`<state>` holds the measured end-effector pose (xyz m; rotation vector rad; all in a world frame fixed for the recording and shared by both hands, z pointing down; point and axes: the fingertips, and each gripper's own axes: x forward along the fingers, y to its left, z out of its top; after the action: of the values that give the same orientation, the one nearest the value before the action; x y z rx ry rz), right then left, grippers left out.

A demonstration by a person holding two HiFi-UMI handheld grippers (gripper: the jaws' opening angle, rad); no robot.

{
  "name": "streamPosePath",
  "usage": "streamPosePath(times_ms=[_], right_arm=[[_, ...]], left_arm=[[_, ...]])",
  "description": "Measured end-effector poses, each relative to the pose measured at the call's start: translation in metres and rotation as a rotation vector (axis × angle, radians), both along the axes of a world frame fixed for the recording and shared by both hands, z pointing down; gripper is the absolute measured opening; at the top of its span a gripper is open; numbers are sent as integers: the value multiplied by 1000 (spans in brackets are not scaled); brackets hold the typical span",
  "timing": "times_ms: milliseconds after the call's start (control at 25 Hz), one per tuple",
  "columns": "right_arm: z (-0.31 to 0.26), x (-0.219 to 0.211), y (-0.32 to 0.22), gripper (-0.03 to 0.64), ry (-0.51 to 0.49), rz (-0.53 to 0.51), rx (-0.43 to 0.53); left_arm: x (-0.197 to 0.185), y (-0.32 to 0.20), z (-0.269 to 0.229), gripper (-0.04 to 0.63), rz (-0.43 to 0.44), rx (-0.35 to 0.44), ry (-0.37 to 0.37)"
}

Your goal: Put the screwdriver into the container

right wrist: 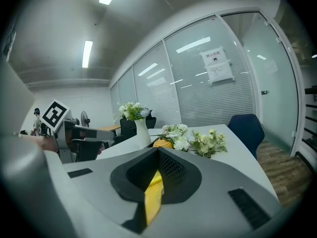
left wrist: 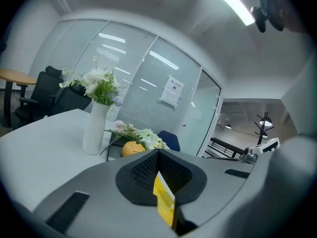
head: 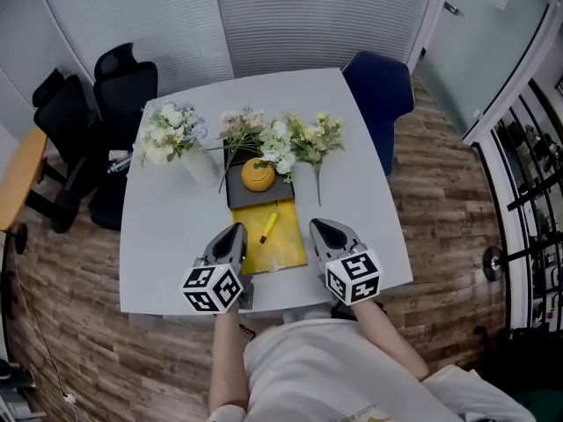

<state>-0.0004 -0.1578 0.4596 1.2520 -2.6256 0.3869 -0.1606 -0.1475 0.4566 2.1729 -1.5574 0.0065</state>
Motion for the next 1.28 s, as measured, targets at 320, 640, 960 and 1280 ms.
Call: streamPosePath(times_ms=[320,640,960,1280], right_arm=[[-2,-2,4,15,2,-8,6],[0,5,2,15,9,7,2],[4,9,3,15,25,13,-2],[3,9,3,15,23,5,-7]], left_arm=[[0,7,4,6,5,-14,-37],[0,7,5,6,7,-19,-23],[4,5,6,6,15,-22,-23],[3,6,8,6,9,-32,-21]])
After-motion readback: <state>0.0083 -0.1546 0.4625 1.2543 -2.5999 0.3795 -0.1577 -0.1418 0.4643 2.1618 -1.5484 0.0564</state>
